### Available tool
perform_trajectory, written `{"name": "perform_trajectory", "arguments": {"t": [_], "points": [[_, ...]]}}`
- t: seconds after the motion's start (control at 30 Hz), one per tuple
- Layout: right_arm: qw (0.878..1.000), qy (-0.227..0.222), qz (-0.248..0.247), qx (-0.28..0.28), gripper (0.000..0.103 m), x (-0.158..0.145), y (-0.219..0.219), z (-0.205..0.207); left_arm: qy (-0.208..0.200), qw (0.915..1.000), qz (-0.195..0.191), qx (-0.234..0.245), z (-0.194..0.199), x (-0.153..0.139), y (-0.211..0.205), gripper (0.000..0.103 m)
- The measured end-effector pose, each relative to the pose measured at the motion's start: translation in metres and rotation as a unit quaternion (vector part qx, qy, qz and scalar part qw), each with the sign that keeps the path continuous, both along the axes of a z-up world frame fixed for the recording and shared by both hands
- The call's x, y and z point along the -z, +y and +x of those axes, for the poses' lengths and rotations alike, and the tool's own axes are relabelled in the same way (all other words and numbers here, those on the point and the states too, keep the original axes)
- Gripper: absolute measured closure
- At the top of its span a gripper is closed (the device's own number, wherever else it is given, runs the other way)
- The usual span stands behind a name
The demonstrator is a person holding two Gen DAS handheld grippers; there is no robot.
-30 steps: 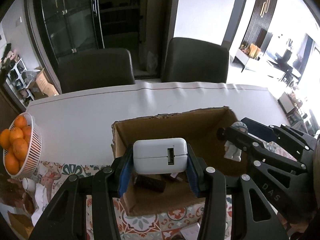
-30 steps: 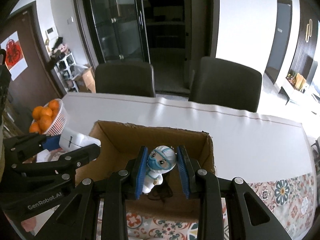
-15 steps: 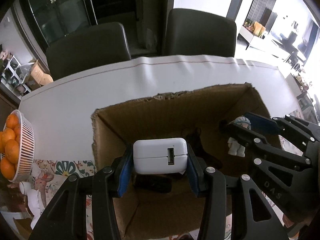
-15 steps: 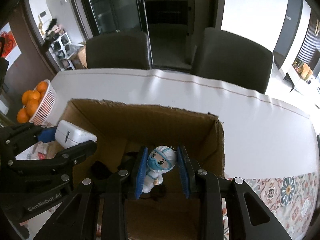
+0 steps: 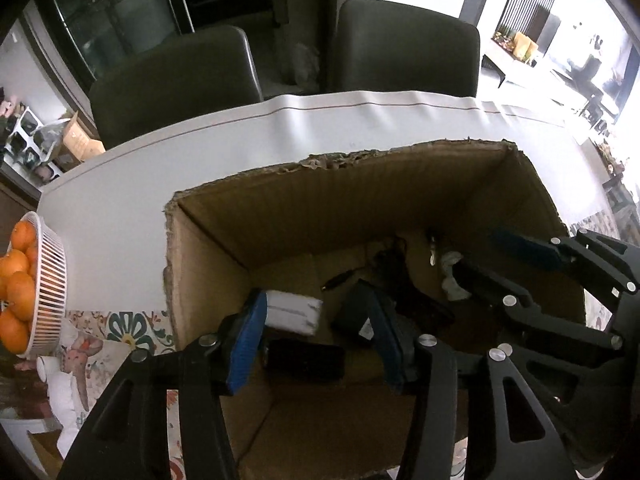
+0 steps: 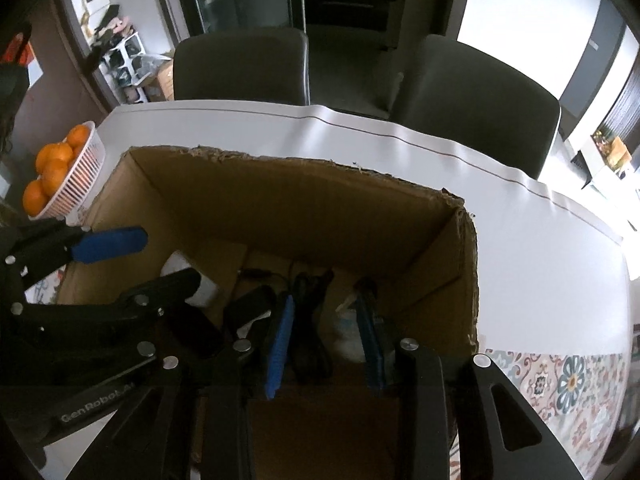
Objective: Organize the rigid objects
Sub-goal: 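Lower the figurine with the right tool while the left tool lowers the charger cube, open both, then withdraw both open tools from the box toward the remaining items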
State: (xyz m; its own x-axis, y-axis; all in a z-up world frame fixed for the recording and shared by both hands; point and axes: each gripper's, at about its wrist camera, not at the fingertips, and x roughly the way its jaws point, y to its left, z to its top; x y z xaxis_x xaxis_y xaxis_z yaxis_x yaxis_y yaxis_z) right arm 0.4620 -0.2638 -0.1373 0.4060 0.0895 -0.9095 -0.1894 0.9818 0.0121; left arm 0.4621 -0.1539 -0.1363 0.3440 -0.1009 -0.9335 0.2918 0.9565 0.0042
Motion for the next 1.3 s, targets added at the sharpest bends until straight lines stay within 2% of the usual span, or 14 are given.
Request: {"name": "perform_trajectory", "arguments": {"t": [0.2,0.33,0.57,0.67,0.8,0.9,1.03,1.3], "points": [[1.0,-0.01,0.003,0.008,0.066,-0.008,-0.002,-0.006,-0.014,0.9999,-0.005,-0.008,-0.008,-0.012,0.006,0.042],[0.999,-0.033,-0.001,0.021,0.062,-0.021,-0.002,-0.017,-0.036,0.9993,-0.001,-0.01,-0.018,-0.026,0.009,0.04],[0.996,-0.076,0.002,0.05,0.058,-0.048,-0.004,-0.041,-0.066,0.9973,-0.017,-0.027,-0.042,-0.053,0.021,0.035],[0.994,-0.095,0.0,0.059,0.053,-0.057,-0.004,-0.052,-0.083,0.9959,-0.014,-0.032,-0.054,-0.064,0.024,0.029],[0.991,-0.115,0.004,0.072,0.05,-0.069,-0.005,-0.068,-0.102,0.9942,-0.012,-0.032,-0.071,-0.076,0.027,0.027],[0.989,-0.128,0.001,0.078,0.05,-0.076,-0.004,-0.081,-0.112,0.993,-0.012,-0.035,-0.082,-0.081,0.03,0.025],[0.986,-0.141,0.0,0.085,0.043,-0.082,-0.003,-0.095,-0.12,0.9919,-0.011,-0.04,-0.098,-0.086,0.035,0.023],[0.983,-0.159,-0.001,0.088,0.042,-0.088,0.005,-0.127,-0.13,0.99,-0.016,-0.053,-0.123,-0.089,0.046,0.018]]}}
